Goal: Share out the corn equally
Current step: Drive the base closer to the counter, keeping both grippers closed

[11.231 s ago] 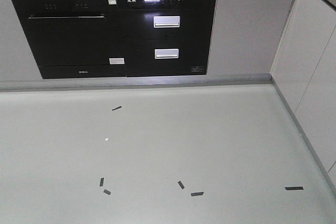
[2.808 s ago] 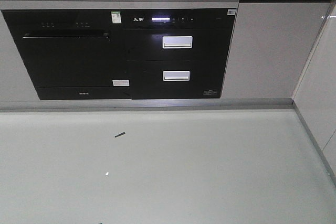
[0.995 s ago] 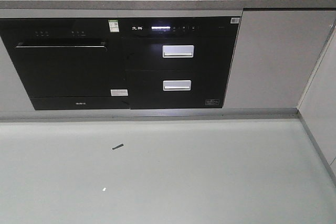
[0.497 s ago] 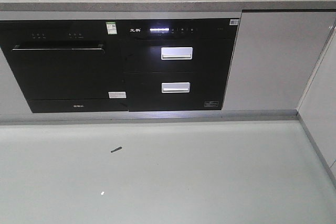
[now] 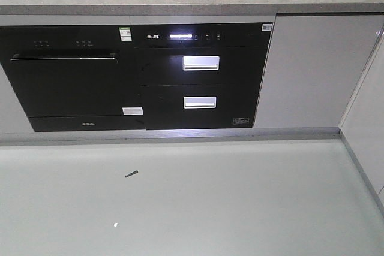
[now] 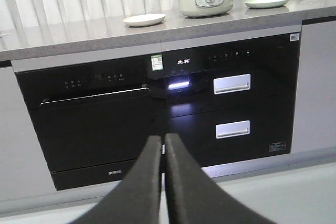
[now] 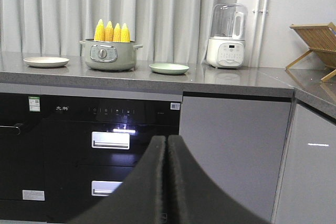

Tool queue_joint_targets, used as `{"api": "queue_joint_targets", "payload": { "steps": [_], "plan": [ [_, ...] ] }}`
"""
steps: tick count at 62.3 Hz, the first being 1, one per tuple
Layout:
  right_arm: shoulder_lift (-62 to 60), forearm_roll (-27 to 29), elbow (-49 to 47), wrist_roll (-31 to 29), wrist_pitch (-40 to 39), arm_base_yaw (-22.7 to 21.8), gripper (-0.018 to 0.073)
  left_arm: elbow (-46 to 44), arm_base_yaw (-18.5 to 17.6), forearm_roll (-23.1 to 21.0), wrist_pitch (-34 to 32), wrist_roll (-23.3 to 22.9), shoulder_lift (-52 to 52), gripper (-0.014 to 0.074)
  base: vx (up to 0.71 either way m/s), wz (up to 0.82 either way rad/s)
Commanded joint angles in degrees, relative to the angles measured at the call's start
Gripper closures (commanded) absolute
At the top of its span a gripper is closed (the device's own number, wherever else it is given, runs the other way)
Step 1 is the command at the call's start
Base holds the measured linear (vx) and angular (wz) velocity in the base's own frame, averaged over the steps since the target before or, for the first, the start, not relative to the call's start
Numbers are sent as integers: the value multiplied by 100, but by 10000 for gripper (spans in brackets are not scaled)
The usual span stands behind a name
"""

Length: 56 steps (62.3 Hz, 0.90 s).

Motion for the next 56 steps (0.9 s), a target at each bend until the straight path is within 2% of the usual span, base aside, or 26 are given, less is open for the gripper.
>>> {"api": "queue_joint_targets", "payload": {
  "steps": [1,56],
  "plan": [
    [-18,-39,56,-26,-459,-26,564,19,3,-18,-385,-56,-95,603,4,-1],
    [-18,-39,56,-26,-459,-26,564,19,3,-18,-385,-56,-95,603,4,0]
  ]
}}
